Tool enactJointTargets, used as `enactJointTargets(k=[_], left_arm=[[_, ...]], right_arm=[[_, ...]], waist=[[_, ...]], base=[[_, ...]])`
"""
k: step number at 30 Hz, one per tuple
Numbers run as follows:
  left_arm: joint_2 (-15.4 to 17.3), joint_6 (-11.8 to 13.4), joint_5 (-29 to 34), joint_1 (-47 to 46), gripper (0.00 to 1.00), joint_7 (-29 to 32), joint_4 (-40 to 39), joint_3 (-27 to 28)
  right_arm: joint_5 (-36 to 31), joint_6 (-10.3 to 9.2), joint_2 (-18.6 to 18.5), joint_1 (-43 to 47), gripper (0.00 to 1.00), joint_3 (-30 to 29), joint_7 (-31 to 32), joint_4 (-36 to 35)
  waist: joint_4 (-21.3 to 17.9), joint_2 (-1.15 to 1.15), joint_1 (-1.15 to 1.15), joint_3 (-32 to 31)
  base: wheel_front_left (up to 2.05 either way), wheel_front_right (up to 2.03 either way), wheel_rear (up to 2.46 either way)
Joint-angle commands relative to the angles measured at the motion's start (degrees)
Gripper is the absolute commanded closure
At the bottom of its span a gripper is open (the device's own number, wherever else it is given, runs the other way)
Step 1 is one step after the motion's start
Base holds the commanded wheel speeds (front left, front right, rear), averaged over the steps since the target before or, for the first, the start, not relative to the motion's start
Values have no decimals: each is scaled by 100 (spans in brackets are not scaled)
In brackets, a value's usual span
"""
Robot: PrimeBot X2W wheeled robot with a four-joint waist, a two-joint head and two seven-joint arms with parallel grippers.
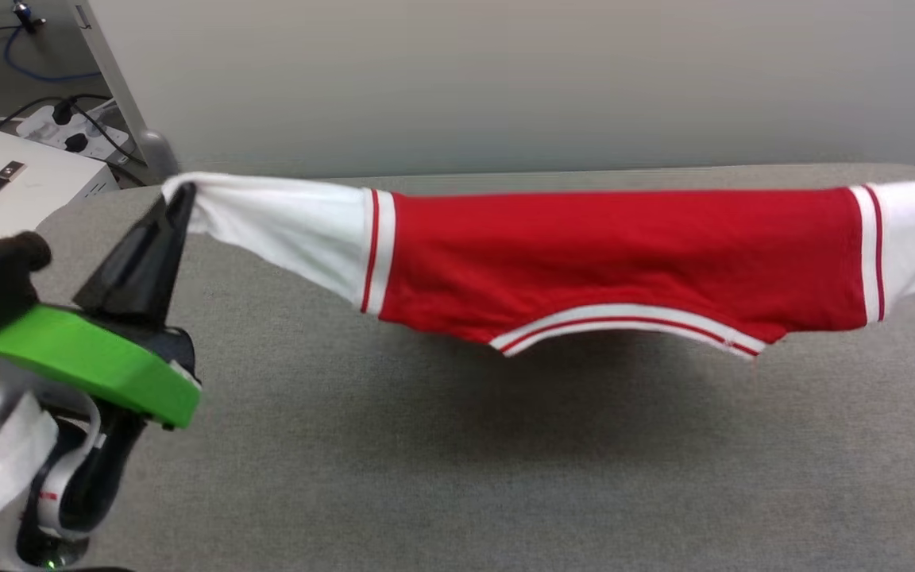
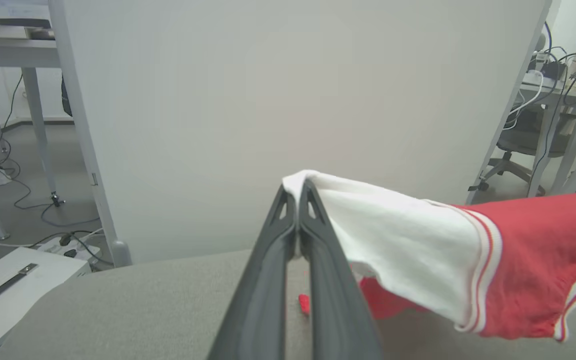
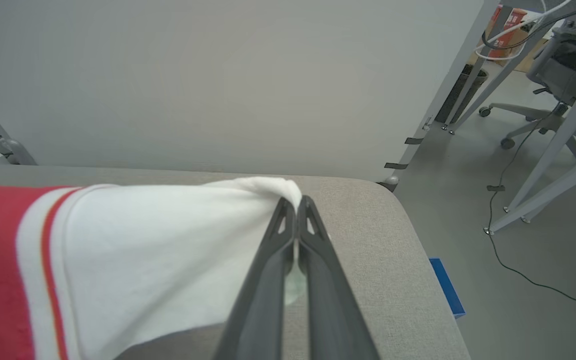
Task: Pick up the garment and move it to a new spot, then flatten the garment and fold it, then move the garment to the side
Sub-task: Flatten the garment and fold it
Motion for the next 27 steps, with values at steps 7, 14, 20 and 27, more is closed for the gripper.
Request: enactJointTargets(k=[7, 14, 20, 27], left_arm=[[157, 110, -406, -1095, 100, 116, -247, 559], [353, 123, -638, -2179, 100, 336, -49, 805], [600, -18, -617, -3192, 100, 532, 400, 732], [642, -322, -486, -4642, 100, 551, 1239, 387]], right_arm=[[278, -10, -157, -1373, 100, 184, 10, 82], [210, -10, -188, -2633, 100, 420, -58, 552], [-5, -10, -300, -3700, 100, 694, -330, 1048], [-333, -10, -393, -4947, 100, 881, -798, 1836]], waist=[[-127, 60, 0, 361], [-159, 60, 0, 907], [-183, 60, 0, 1648], [-123, 60, 0, 2630]], base=[[0, 0, 0], [0, 0, 0], [0, 0, 0], [0, 0, 0]])
